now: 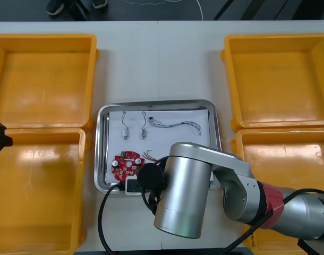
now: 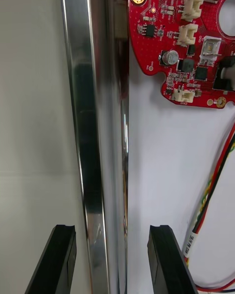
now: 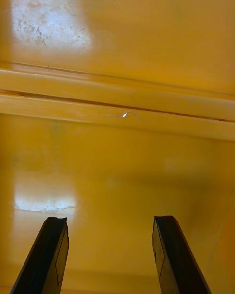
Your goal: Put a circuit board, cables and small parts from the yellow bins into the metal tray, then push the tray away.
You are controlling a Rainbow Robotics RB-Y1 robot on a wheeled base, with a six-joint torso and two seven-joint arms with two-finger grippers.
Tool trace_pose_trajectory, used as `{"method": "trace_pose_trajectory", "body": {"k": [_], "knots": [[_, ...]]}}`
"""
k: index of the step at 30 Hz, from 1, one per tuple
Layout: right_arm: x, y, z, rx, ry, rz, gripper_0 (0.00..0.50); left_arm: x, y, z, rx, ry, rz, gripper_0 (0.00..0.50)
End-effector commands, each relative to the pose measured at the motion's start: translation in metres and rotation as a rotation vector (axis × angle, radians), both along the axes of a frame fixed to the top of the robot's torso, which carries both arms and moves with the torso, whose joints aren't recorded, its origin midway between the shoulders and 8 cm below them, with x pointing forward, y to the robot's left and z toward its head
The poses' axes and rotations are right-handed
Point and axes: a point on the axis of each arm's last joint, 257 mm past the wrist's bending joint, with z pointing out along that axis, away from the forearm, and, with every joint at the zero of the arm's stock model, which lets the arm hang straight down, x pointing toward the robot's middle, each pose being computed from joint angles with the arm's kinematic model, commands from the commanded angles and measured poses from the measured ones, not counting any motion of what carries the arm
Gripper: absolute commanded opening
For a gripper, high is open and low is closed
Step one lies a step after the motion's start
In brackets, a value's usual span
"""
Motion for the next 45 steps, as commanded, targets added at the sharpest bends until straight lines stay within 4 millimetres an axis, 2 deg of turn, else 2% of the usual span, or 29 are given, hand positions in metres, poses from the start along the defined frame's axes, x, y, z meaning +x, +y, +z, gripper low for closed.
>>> {"method": "trace_pose_trajectory", "body": {"k": [1,17,21,23,26,33,45], "knots": [[0.003,0.024,0.010,0.003,-0.038,0.081,0.426,-0.007,0.021,0.006,0.088,0.011,-0.059,0.500],[0.005,0.023,0.002,-0.030,-0.059,0.088,0.426,-0.007,0.021,0.006,0.088,0.011,-0.059,0.500],[0.007,0.020,0.003,-0.034,-0.064,0.084,0.334,-0.007,0.021,0.006,0.088,0.011,-0.059,0.500],[0.010,0.018,0.002,-0.039,-0.067,0.078,0.266,-0.007,0.021,0.006,0.088,0.011,-0.059,0.500],[0.012,0.016,-0.002,-0.045,-0.065,0.073,0.228,-0.007,0.021,0.006,0.088,0.011,-0.059,0.500],[0.019,0.012,-0.007,-0.057,-0.068,0.059,0.005,-0.007,0.021,0.006,0.088,0.011,-0.059,0.500],[0.030,0.004,-0.004,-0.075,-0.096,0.040,0.000,-0.007,0.021,0.006,0.088,0.011,-0.059,0.500]]}}
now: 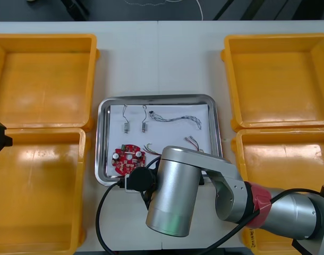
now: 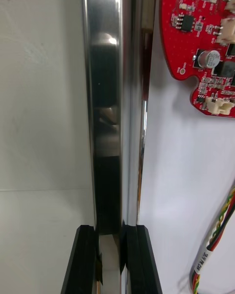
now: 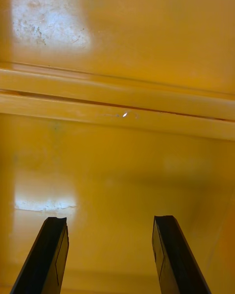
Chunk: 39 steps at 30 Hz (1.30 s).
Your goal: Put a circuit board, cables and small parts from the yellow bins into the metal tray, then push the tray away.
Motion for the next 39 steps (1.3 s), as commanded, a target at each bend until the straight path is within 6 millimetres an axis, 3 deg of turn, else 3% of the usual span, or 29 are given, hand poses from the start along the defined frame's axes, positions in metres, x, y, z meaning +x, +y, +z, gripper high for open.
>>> {"method": "trace_pose_trajectory", "body": {"k": [1,31,39], "knots": [[0.011,0.005,0.007,-0.023,-0.037,0.039,0.000,-0.007,0.020,0.007,0.088,0.010,-0.059,0.500],[0.056,-0.011,0.062,-0.003,-0.060,-0.003,0.000,-0.007,0.020,0.007,0.088,0.010,-0.059,0.500],[0.077,-0.011,0.071,-0.007,-0.054,-0.019,0.000,-0.007,0.020,0.007,0.088,0.010,-0.059,0.500]]}}
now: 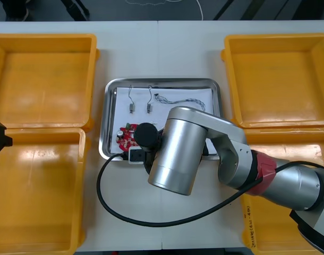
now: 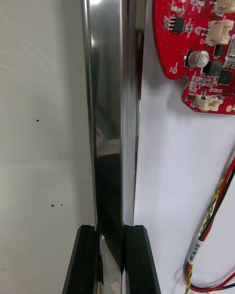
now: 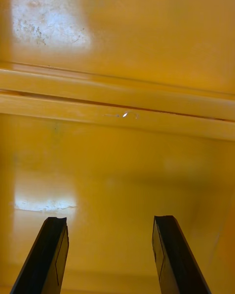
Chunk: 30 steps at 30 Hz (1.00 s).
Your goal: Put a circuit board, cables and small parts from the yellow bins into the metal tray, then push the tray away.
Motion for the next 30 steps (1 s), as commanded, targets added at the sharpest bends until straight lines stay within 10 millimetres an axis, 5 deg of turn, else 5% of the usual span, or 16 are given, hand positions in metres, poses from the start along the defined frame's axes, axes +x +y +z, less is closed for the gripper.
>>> {"method": "trace_pose_trajectory", "body": {"k": [1,30], "knots": [[0.032,-0.001,0.028,-0.010,-0.048,0.019,0.000,-0.007,0.020,0.007,0.088,0.010,-0.059,0.500],[0.099,0.030,0.052,0.035,-0.103,0.037,0.000,-0.007,0.020,0.007,0.088,0.010,-0.059,0.500]]}}
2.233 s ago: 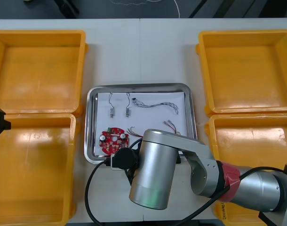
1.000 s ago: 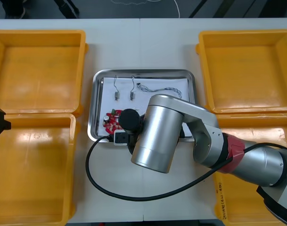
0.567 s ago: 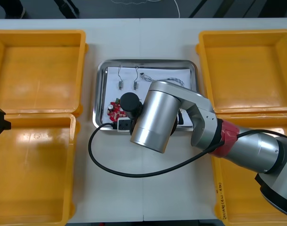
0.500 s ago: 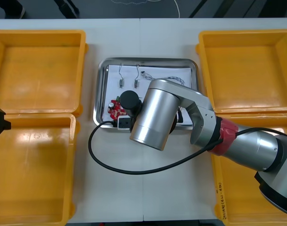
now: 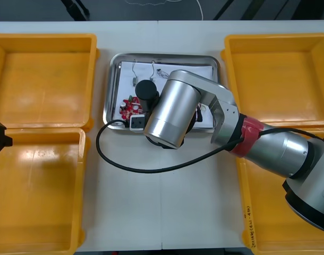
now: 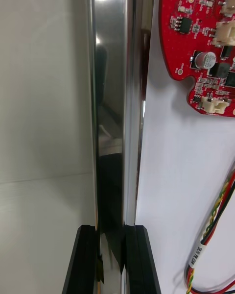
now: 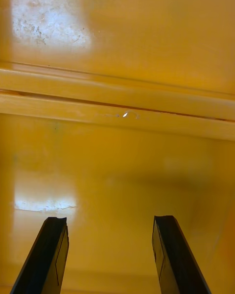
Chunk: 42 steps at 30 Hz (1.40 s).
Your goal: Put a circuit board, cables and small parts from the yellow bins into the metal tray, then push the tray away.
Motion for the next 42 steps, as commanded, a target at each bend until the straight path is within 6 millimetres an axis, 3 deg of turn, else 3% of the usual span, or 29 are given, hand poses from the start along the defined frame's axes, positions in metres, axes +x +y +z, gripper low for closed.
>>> {"method": "trace_pose_trajectory", "body": {"k": [1,13,42], "knots": [[0.017,0.027,0.034,0.020,-0.054,0.066,0.000,-0.007,0.020,0.007,0.088,0.010,-0.059,0.500],[0.042,0.034,0.049,0.028,-0.083,0.080,0.000,-0.007,0.020,0.007,0.088,0.010,-0.059,0.500],[0.100,0.025,0.084,0.040,-0.176,0.090,0.000,-0.007,0.020,0.007,0.088,0.010,-0.059,0.500]]}}
